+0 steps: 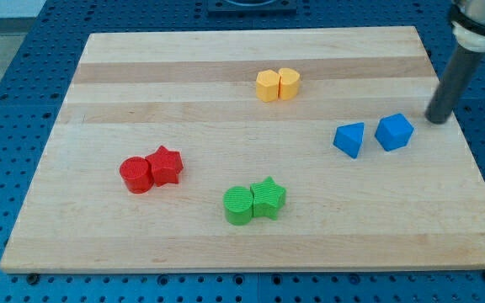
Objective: Place the blue cube right to the yellow heart
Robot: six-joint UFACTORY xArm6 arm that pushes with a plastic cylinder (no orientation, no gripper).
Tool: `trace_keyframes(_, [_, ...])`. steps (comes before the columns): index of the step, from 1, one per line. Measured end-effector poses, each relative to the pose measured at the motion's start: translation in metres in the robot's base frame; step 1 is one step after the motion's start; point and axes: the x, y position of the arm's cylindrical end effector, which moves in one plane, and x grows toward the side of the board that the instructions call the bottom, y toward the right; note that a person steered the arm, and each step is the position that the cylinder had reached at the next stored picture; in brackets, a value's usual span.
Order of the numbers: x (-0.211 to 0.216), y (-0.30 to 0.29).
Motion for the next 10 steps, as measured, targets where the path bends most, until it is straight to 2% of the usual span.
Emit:
trace_keyframes(1, [0.036, -0.013])
trace_keyframes(3, [-0.003, -0.103])
trace_keyframes(4, [0.013, -0.130])
trace_keyframes(7, [0.114, -0.133])
trace_keyframes(8, [0.118, -0.150])
trace_keyframes(10, [0.092, -0.174])
